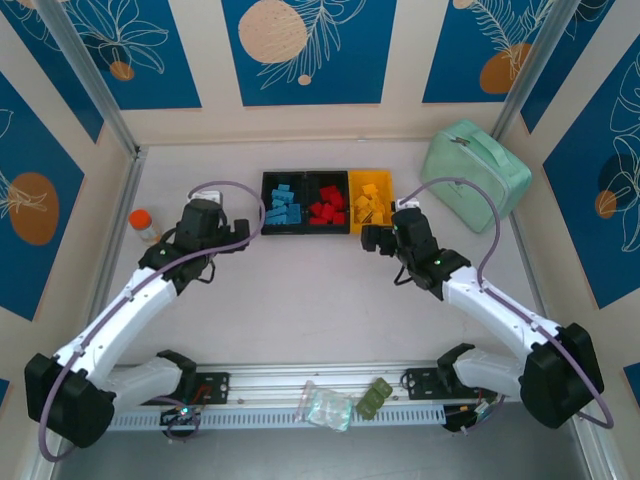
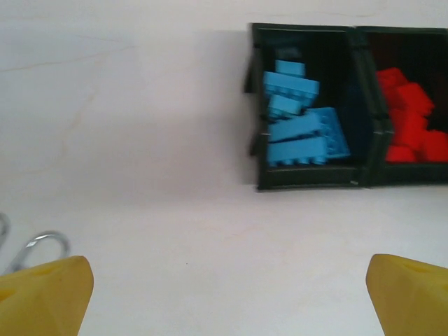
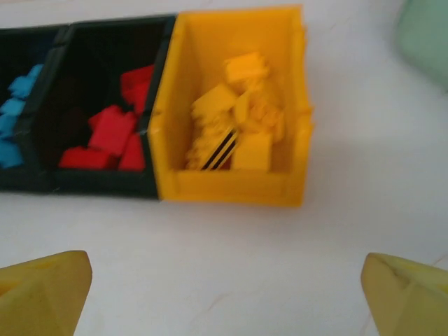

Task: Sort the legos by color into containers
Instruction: Reset both arms

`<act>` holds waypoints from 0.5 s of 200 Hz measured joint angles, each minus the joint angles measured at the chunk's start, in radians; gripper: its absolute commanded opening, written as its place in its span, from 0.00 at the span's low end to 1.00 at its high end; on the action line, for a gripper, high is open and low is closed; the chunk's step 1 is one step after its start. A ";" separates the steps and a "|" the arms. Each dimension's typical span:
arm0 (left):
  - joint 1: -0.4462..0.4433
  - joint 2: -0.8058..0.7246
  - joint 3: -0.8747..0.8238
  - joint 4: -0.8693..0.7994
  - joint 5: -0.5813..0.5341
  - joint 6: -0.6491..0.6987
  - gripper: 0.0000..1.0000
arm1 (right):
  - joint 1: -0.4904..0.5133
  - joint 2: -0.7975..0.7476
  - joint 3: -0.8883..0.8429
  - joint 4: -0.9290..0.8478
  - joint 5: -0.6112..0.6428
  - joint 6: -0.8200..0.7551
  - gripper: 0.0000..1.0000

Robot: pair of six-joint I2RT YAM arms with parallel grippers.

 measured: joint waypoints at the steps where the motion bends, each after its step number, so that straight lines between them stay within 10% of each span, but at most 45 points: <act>1: 0.001 0.000 -0.003 0.005 -0.003 0.003 0.99 | -0.001 0.003 -0.005 0.013 0.009 -0.011 0.99; 100: 0.150 0.283 -0.437 0.893 -0.207 0.307 0.99 | -0.204 0.222 -0.284 0.631 0.111 -0.295 0.99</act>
